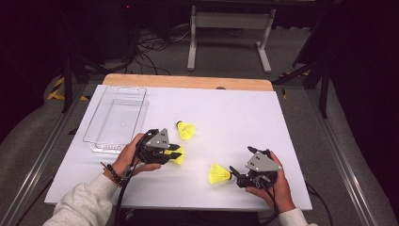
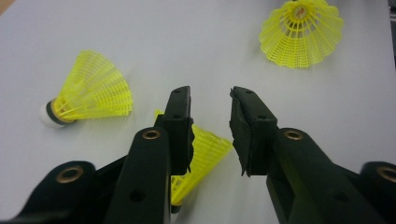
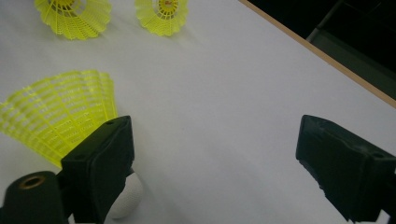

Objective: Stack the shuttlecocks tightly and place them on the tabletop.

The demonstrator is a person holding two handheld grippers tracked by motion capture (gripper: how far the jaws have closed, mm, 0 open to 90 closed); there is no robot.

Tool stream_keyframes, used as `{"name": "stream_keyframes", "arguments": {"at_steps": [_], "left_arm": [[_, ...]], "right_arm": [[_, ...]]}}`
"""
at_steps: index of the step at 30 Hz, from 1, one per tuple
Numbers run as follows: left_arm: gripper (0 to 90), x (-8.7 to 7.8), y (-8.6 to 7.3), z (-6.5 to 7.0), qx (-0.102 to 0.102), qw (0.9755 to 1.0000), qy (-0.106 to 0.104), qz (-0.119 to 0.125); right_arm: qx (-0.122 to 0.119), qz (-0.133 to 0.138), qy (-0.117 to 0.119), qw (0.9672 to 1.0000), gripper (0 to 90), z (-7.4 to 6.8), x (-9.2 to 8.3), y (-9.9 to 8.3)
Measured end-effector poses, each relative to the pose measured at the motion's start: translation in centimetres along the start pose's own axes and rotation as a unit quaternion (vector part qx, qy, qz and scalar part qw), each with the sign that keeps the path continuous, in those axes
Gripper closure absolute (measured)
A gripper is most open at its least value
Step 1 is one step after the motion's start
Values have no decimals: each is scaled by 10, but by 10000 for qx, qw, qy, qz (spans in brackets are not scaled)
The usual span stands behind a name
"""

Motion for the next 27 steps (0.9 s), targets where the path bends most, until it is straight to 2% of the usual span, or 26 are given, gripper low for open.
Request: {"name": "stream_keyframes", "arguments": {"at_steps": [1,2,3,5,7,9,10,15,17,20,22,25,27], "left_arm": [[669,0,-2,-1,-36,10000,-28,-43],[647,1,-4,-4,-23,9998,66,-158],[573,3,-6,-6,-46,9997,94,-209],[552,4,-9,-10,-168,9995,72,-249],[435,7,-14,-13,-280,9990,-66,-344],[297,13,-19,-21,-555,9974,98,-448],[278,17,-22,-22,-610,9967,48,-537],[260,36,-30,-26,-671,9934,-5,-927],[259,40,-29,-29,-656,9931,65,-965],[293,44,-29,-34,-636,9933,204,-945],[331,46,-30,-36,-590,9926,298,-1016],[336,48,-30,-37,-571,9927,300,-1020],[389,49,-30,-39,-502,9924,366,-1065]], "right_arm": [[0,5,9,10000,124,0,0,0],[3,9,19,10000,124,-1,0,0],[-8,7,17,10000,123,-1,0,0],[-4,14,25,10000,123,-1,0,1],[-7,24,28,10000,122,-1,0,1],[-2,29,23,10000,122,0,0,1],[4,27,20,10000,122,0,0,1],[7,37,5,10000,121,1,-1,1],[13,54,11,10000,121,1,-1,2],[1,30,-15,10000,122,2,-2,1],[-25,19,-36,10000,121,3,-2,1],[-19,11,-28,10000,122,3,-1,1],[-31,7,-26,10000,122,3,-2,1]]}}
Point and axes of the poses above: each handheld gripper's, and its own axes: x roughly forward along the jaws, y roughly out of its top, z roughly to its right, the point moved 10 cm from there along x, roughly forward along the jaws, and after that the axes turned 3 degrees about -z, right-handed, at the moved point
